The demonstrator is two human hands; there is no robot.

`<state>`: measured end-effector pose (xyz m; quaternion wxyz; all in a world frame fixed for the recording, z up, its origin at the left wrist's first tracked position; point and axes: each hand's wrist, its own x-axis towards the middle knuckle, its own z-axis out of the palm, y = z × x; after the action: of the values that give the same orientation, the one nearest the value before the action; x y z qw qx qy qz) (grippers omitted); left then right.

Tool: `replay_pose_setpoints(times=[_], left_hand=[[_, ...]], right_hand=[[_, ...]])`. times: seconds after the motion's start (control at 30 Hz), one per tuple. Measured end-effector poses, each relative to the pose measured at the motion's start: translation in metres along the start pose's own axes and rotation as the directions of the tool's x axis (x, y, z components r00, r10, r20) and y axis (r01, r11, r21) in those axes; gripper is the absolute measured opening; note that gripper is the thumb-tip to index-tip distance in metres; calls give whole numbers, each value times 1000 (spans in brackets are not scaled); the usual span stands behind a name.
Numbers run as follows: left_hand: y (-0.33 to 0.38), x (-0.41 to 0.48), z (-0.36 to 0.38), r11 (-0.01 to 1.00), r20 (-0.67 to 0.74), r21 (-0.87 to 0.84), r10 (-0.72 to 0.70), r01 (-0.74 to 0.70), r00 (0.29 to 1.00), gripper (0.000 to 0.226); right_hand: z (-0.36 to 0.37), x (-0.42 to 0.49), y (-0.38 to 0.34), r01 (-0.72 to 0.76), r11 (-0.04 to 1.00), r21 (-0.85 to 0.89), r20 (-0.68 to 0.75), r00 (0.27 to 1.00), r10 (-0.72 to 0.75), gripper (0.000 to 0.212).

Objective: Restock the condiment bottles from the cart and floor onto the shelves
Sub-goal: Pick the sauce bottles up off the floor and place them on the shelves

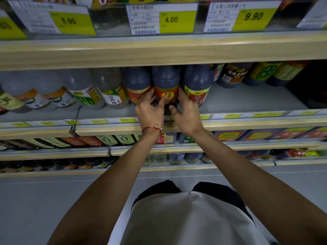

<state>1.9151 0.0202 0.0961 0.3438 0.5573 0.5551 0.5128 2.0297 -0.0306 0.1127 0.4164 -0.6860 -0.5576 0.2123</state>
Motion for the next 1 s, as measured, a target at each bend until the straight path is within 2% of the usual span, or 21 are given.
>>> replay_pose_setpoints(times=[0.13, 0.23, 0.3, 0.37, 0.47, 0.53, 0.77, 1.0], left_hand=[[2, -13, -6, 997, -53, 20, 72, -71, 996, 31], [9, -27, -3, 985, 28, 51, 161, -162, 987, 22], [17, -32, 6, 989, 110, 45, 134, -140, 985, 25], [24, -33, 17, 996, 188, 34, 73, -80, 980, 34], [33, -32, 32, 999, 257, 44, 2, -13, 967, 50], [37, -33, 40, 999, 274, 37, -21, 12, 961, 53], [37, -35, 55, 998, 178, -36, -44, 51, 983, 36], [30, -31, 63, 998, 128, -47, -29, 35, 991, 32]], right_hand=[[-15, -13, 6, -61, 996, 66, -87, 994, 67, 32], [-32, -21, 17, -127, 987, 100, -204, 968, 145, 17], [-46, -22, 24, -163, 982, 90, -268, 946, 182, 23], [-59, -19, 26, -181, 982, 47, -265, 946, 187, 38], [-69, -3, 33, -153, 988, -9, -145, 978, 150, 56], [-69, 6, 40, -147, 989, -3, -65, 987, 147, 58], [-61, 14, 59, -71, 997, 6, -130, 989, 71, 54], [-57, 22, 63, -29, 1000, 2, -182, 983, 29, 53]])
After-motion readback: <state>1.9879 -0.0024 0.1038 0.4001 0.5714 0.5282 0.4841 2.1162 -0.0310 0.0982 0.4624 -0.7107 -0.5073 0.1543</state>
